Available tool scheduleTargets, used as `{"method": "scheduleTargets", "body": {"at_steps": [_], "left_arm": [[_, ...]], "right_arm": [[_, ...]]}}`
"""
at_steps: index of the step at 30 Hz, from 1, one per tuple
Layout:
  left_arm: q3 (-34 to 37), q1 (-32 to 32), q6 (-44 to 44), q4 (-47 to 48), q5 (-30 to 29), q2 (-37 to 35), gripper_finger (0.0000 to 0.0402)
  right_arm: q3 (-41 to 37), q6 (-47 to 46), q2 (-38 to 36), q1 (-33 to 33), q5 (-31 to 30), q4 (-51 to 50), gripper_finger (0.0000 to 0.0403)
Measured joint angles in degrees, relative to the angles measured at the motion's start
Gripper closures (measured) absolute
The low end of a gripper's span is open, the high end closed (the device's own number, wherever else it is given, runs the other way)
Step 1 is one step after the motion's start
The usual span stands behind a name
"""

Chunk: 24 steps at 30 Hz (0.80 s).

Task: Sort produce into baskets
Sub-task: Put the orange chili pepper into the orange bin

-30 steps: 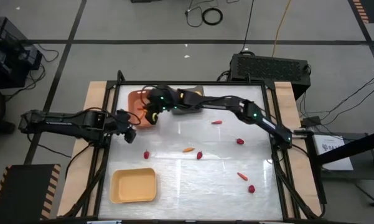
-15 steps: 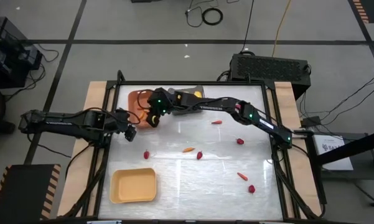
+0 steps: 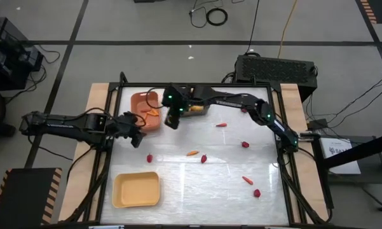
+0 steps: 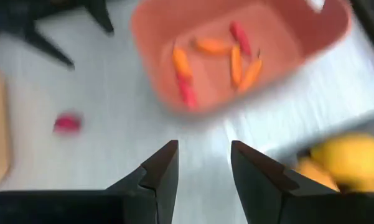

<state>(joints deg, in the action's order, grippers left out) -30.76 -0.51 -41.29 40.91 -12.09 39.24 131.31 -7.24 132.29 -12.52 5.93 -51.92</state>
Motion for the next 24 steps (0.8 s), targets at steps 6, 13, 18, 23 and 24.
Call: {"method": "scheduleTargets", "body": {"at_steps": [6,13,18,23,24], "left_arm": [[0.0,-1.4,-0.1,-12.2,5.6,0.9,0.0169],[-0.1,-4.4,3.1,-30.2,12.6,11.9,0.0169],[-2.1,-5.9,3.2,-37.0,15.4,24.5,0.0169],[-9.6,-7.5,8.8,-37.7,15.2,36.4,0.0169],[-11.2,-7.7,10.6,-37.6,14.5,38.4,0.0169]], "right_arm": [[0.0,2.5,-4.4,1.1,0.1,-18.9,0.0264],[0.0,6.2,-5.1,4.8,0.2,-38.3,0.0264],[-1.3,6.6,-6.8,8.6,0.1,-38.0,0.0264],[-8.7,6.8,-12.1,11.6,0.0,-35.2,0.0264],[-11.4,6.6,-13.6,12.0,-0.1,-33.6,0.0264]]}}
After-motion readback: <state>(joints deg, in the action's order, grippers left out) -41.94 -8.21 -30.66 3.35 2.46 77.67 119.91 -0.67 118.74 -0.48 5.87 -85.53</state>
